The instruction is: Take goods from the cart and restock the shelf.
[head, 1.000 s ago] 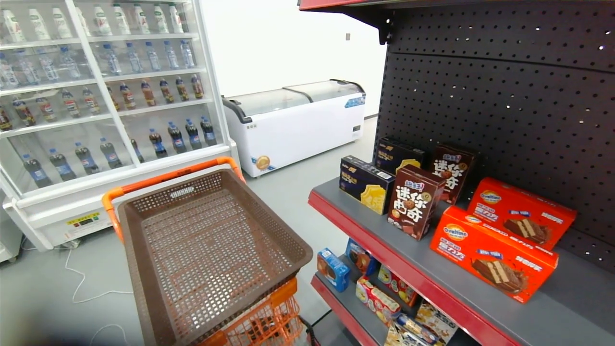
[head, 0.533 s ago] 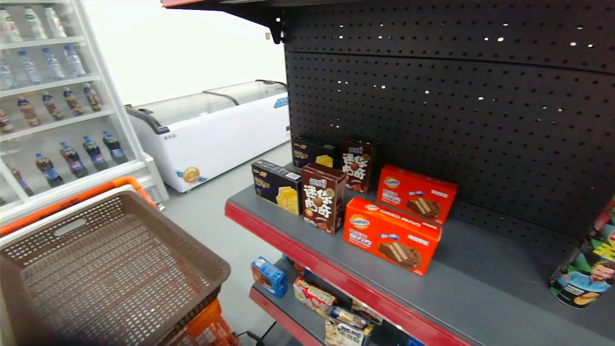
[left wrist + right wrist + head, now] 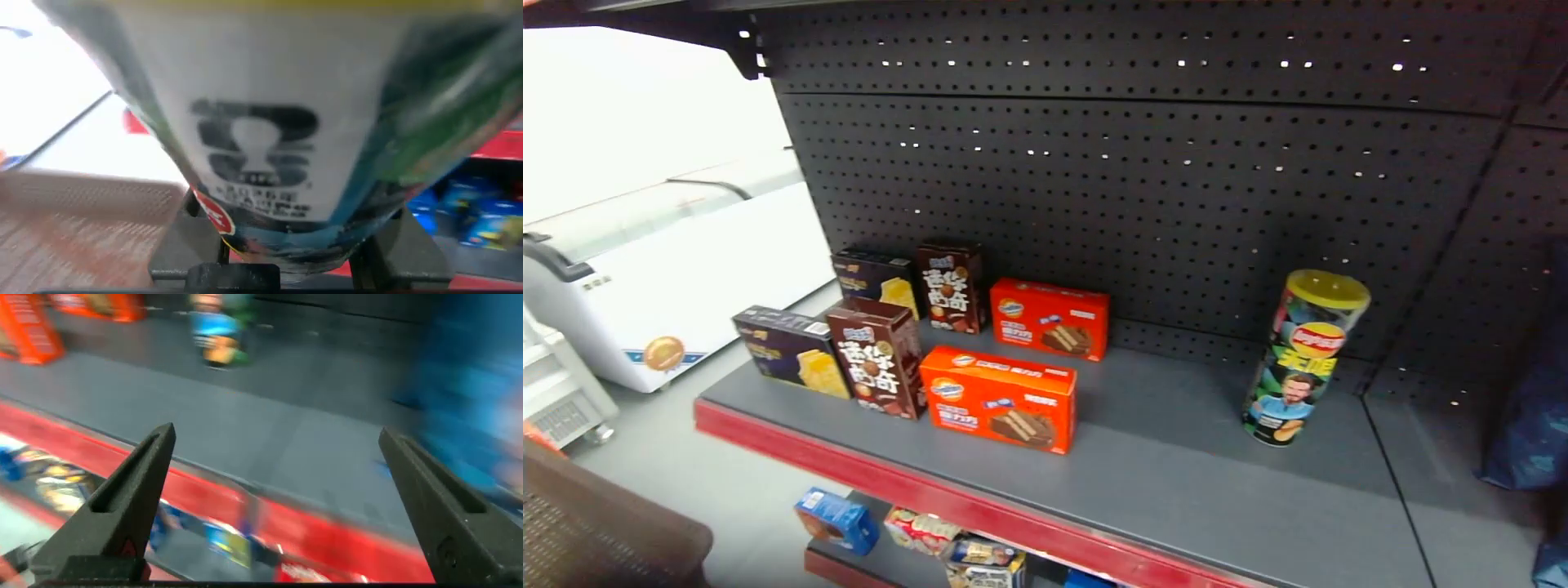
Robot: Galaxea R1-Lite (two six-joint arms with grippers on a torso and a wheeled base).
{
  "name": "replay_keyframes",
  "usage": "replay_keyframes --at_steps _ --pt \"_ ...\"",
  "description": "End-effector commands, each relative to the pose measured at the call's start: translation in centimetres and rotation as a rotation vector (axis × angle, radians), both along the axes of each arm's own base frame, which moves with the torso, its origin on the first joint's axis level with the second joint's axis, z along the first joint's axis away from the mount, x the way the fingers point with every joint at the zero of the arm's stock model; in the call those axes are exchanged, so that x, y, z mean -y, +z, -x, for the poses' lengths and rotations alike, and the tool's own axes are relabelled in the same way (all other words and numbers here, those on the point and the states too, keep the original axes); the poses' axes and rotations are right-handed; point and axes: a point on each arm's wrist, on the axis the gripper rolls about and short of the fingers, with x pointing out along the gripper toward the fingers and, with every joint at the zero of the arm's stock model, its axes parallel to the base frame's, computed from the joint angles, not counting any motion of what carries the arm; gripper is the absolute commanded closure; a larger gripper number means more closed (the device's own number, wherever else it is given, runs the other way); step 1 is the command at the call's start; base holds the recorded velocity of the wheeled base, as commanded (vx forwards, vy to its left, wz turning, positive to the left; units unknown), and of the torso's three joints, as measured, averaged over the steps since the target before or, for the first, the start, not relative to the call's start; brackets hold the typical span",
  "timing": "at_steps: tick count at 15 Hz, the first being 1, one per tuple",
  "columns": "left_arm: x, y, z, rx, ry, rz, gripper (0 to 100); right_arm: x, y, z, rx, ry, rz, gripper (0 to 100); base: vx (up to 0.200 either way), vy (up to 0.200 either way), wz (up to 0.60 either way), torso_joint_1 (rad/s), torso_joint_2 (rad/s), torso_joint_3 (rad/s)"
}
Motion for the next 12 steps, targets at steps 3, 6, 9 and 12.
replay_keyframes --at_steps 3,6,9,12 --pt "-0.01 0.15 -0.02 0.001 0.001 0.001 100 0.00 0.00 0.00 0.000 0.001 0.001 0 0.000 0.000 -0.60 0.002 0.00 -0.001" --pt "0.00 0.19 0.00 0.002 0.003 0.001 100 0.00 0.00 0.00 0.000 0.001 -0.001 0 0.000 0.000 -0.40 0.003 0.00 0.002" --pt "0.00 0.20 -0.02 0.005 0.004 0.002 100 0.00 0.00 0.00 0.000 0.001 -0.001 0 0.000 0.000 0.00 0.000 0.00 0.000" --pt "0.00 0.26 0.00 0.008 0.004 0.003 100 0.00 0.00 0.00 0.000 0.001 0.001 0 0.000 0.000 0.00 0.000 0.00 0.000"
